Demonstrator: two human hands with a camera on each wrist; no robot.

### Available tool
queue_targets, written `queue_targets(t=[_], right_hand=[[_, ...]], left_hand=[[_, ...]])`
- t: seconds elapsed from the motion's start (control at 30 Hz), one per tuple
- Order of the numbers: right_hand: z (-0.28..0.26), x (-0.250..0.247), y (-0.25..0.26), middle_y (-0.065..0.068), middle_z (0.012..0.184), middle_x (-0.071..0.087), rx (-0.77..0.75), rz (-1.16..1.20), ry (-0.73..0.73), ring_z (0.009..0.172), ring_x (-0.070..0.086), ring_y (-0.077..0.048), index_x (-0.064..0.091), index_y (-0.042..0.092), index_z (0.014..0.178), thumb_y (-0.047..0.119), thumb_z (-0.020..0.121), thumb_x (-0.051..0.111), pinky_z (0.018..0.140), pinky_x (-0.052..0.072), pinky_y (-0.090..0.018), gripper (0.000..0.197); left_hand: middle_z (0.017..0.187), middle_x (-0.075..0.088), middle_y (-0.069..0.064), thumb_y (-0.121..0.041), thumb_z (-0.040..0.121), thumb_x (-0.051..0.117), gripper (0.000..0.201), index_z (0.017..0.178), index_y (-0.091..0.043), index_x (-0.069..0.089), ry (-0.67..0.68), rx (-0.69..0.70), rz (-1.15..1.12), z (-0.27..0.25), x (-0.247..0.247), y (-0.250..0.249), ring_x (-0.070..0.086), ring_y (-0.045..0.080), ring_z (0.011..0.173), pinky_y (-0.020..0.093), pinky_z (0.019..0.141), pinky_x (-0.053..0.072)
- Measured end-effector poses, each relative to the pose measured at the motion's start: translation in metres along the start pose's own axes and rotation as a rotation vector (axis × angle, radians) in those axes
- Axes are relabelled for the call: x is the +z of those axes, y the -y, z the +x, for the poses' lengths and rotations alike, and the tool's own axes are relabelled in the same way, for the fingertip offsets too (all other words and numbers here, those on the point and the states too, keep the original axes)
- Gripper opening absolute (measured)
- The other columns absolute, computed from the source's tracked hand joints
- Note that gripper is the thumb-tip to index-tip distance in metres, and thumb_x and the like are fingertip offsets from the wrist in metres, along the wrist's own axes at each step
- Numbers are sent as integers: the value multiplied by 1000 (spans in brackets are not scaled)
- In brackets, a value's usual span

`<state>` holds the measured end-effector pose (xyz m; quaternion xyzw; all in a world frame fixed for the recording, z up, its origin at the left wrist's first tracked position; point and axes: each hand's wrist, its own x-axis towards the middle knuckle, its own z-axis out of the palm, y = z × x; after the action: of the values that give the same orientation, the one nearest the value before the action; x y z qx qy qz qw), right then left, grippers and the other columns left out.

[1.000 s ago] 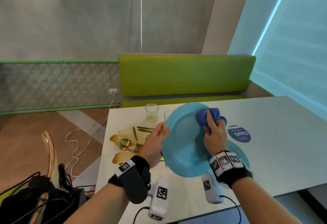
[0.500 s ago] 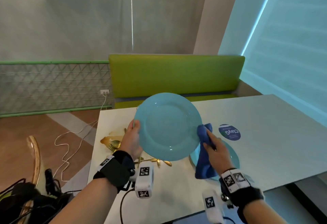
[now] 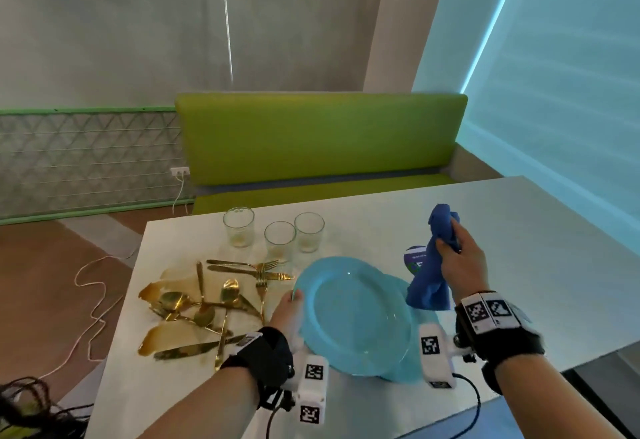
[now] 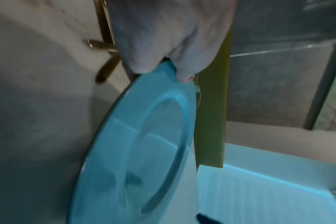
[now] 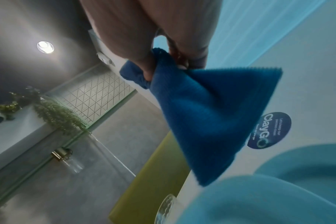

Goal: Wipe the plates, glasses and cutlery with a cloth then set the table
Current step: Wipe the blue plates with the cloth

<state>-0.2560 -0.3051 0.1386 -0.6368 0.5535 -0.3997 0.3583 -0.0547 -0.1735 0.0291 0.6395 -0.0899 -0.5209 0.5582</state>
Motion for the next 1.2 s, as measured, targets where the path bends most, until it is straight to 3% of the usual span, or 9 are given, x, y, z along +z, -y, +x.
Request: queue_targets(t=[0.13,0.23,0.43,0.6,0.7,0.83,0.93,1.07,1.2], right_hand=[[42,-2,-16,-6,114,59,10,31,32,114,54,-28,52,14,130,1,92,49,98,40,-33,40],[61,1,-26,-6,116,60,13,42,70,109,54,-23,52,16,130,2,91,50,104,41,-41,41],[81,15,-37,-4,114,59,46,9,194,110,56,-25,52,18,129,3,93,46,102,43,-42,40],[85,36,-41,-9,130,56,75,25,275,121,52,-27,46,17,135,4,93,47,107,39,-44,45],[86,47,-40,-5,134,54,73,15,293,124,50,-24,44,17,137,5,92,51,108,38,-38,47],[81,62,-37,-4,130,55,71,5,328,118,52,-21,45,18,136,7,91,53,104,41,-36,47],[77,71,-38,-5,128,57,94,22,340,116,54,-22,45,18,135,8,91,53,103,42,-38,47],[70,80,-47,-5,121,60,183,57,324,112,56,-24,46,20,134,11,90,55,101,45,-42,46],[61,91,-60,-5,119,62,255,105,328,111,58,-25,50,23,129,11,88,58,100,46,-47,44]], left_hand=[[118,60,15,-32,100,34,33,121,-11,50,-5,-33,122,29,38,25,61,31,102,47,97,49],[102,60,11,-28,101,34,27,112,-10,53,-13,-58,114,41,61,34,60,31,100,44,95,49],[113,59,11,-40,94,48,44,123,-8,46,-100,-95,414,51,87,38,59,30,107,40,94,50],[144,31,13,-57,79,60,86,142,-8,27,-98,-190,912,60,89,40,33,29,135,36,110,36],[147,25,12,-57,80,58,87,145,-11,22,-53,-160,1074,62,89,36,20,29,140,36,112,29],[147,29,11,-51,83,59,81,145,-12,24,-20,-123,1019,67,77,26,22,29,139,36,112,28],[146,32,15,-45,88,56,78,145,-5,22,-225,-91,920,77,51,7,27,31,138,36,113,28],[144,37,20,-37,77,73,91,143,1,25,-602,-14,627,95,10,-26,31,35,135,43,113,29],[151,28,18,-28,66,84,110,148,-2,16,-586,103,542,120,-21,-54,20,35,141,44,116,23]])
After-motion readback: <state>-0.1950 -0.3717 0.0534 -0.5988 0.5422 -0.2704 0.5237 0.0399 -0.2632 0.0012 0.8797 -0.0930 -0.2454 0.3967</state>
